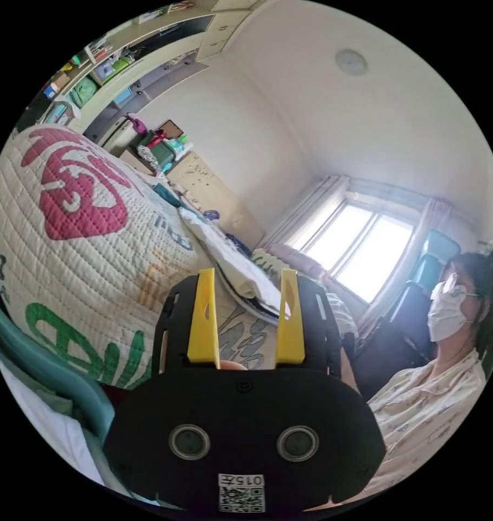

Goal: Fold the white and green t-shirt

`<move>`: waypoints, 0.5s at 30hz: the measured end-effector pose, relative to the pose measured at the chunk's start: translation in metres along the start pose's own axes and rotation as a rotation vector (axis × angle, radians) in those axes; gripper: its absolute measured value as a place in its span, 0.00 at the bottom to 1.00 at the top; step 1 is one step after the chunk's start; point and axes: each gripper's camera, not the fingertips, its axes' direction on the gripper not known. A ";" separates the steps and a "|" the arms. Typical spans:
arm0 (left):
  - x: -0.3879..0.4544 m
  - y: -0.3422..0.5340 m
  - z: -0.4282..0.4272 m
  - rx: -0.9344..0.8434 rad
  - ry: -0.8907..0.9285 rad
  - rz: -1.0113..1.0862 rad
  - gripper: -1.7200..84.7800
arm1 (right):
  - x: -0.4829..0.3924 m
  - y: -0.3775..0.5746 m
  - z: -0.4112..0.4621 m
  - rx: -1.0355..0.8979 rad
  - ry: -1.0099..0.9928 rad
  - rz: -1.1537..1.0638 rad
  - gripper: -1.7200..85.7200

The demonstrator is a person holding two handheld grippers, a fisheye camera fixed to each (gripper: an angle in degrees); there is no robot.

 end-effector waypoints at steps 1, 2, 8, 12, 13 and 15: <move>-0.011 -0.001 -0.004 0.013 0.007 -0.021 0.21 | 0.000 0.002 -0.003 0.003 -0.024 0.000 0.16; -0.016 -0.001 -0.005 0.012 -0.010 -0.029 0.21 | 0.000 0.003 -0.004 0.007 -0.029 0.000 0.17; -0.049 0.001 -0.004 -0.012 -0.132 -0.030 0.14 | 0.008 0.019 0.007 0.000 -0.026 0.033 0.13; -0.076 0.012 0.001 0.015 -0.071 -0.048 0.07 | 0.019 0.043 0.021 0.013 -0.077 0.051 0.03; -0.081 0.016 0.000 0.013 -0.096 -0.037 0.05 | 0.018 0.052 0.025 0.012 -0.056 0.046 0.02; -0.088 0.020 -0.002 0.014 -0.109 -0.015 0.03 | 0.016 0.066 0.031 0.011 0.002 0.034 0.02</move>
